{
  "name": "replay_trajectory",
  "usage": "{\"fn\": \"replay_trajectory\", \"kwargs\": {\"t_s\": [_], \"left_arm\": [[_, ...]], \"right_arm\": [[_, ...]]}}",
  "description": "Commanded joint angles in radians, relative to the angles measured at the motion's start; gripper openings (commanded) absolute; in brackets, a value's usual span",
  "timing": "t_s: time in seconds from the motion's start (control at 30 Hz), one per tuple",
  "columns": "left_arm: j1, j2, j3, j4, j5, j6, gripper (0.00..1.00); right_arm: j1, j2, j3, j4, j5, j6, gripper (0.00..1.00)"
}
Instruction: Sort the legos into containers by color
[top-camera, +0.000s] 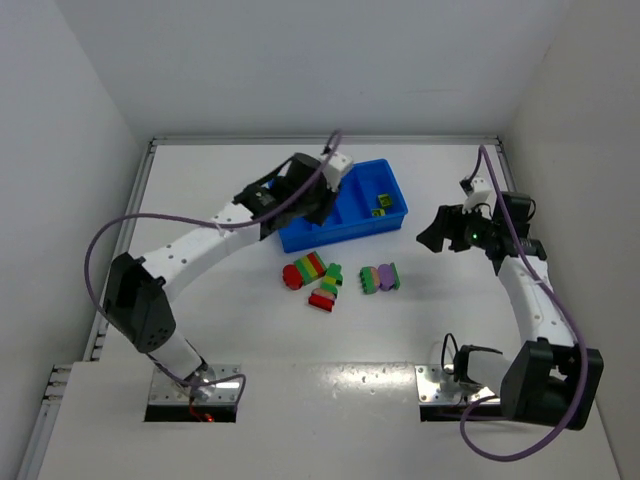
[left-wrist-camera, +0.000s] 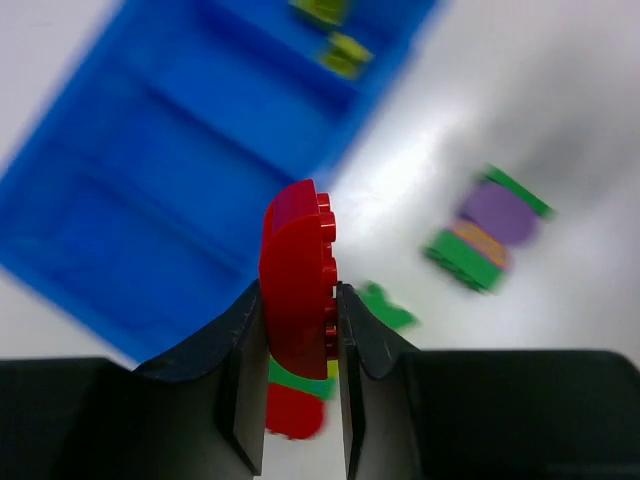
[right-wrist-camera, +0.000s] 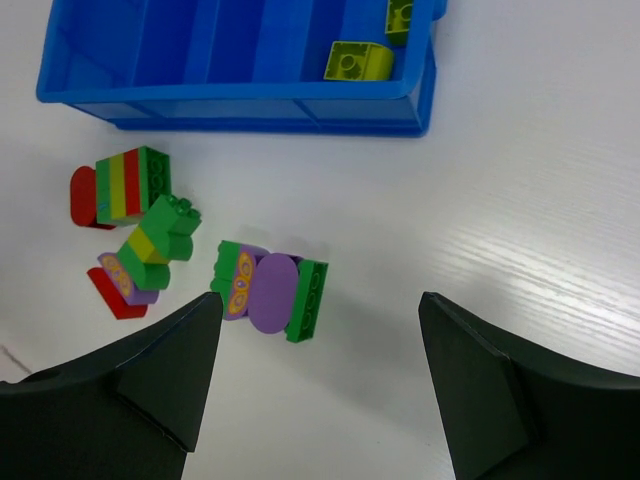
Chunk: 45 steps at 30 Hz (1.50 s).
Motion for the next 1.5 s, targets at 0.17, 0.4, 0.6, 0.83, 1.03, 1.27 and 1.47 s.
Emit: {"fn": "replay_trajectory", "kwargs": {"t_s": [0.17, 0.4, 0.6, 0.83, 1.03, 1.27, 1.47], "left_arm": [[0.204, 0.153, 0.104, -0.055, -0.154, -0.002, 0.03], [0.304, 0.33, 0.23, -0.065, -0.122, -0.013, 0.07], [0.326, 0.381, 0.262, -0.075, -0.132, -0.033, 0.12], [0.335, 0.424, 0.271, -0.085, -0.123, -0.051, 0.42], [0.344, 0.444, 0.271, -0.095, -0.123, -0.071, 0.57], [0.39, 0.421, 0.271, -0.104, 0.011, -0.105, 0.61], [0.464, 0.348, 0.271, -0.104, 0.391, -0.099, 0.62]], "right_arm": [[0.007, 0.034, 0.032, 0.046, -0.093, 0.031, 0.8], [0.007, 0.034, 0.023, 0.036, -0.084, 0.013, 0.8], [0.007, 0.067, 0.023, 0.026, -0.074, -0.006, 0.8], [0.025, 0.17, 0.084, -0.124, -0.117, -0.214, 0.8], [0.056, 0.244, 0.164, -0.356, -0.173, -0.553, 0.8], [0.136, 0.232, 0.181, -0.468, -0.183, -0.887, 0.82], [0.24, 0.219, 0.149, -0.497, -0.183, -1.099, 0.83]]}}
